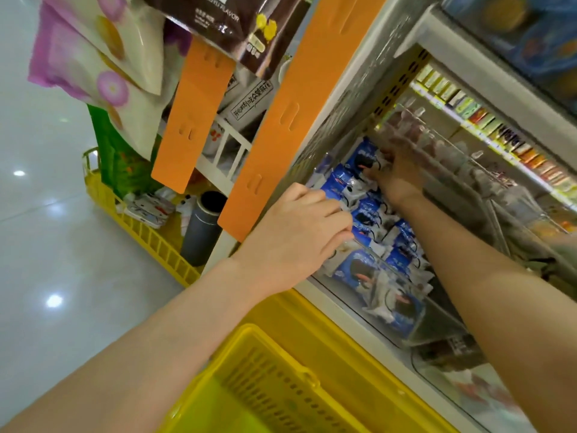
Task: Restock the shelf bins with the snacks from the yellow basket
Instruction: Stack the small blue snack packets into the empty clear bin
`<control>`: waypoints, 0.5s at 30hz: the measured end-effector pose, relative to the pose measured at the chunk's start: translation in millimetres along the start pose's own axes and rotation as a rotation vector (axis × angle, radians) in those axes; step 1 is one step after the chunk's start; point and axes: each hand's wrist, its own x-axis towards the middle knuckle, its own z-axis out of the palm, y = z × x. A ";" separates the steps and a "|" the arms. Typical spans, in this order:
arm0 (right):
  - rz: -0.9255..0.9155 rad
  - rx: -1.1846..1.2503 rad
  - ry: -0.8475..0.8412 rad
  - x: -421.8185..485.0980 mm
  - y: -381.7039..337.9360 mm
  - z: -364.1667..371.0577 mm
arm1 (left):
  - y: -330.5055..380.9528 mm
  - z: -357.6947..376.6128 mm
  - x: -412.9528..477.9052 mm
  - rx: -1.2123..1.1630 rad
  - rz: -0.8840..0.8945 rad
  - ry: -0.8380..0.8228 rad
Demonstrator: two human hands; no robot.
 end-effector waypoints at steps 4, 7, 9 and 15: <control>-0.011 -0.076 0.022 -33.1 -23.8 -17.3 | 8.1 -1.8 1.7 0.063 -0.051 -0.065; -0.079 0.187 0.049 -88.0 -40.6 -39.9 | 16.8 -3.7 -1.0 0.109 -0.074 -0.113; -0.136 0.306 0.008 -131.8 -39.9 -52.8 | 21.4 -5.2 -5.1 0.171 -0.081 -0.175; -0.290 -0.089 -0.192 -241.5 5.7 -71.1 | 47.7 -11.5 -26.1 0.085 -0.200 -0.205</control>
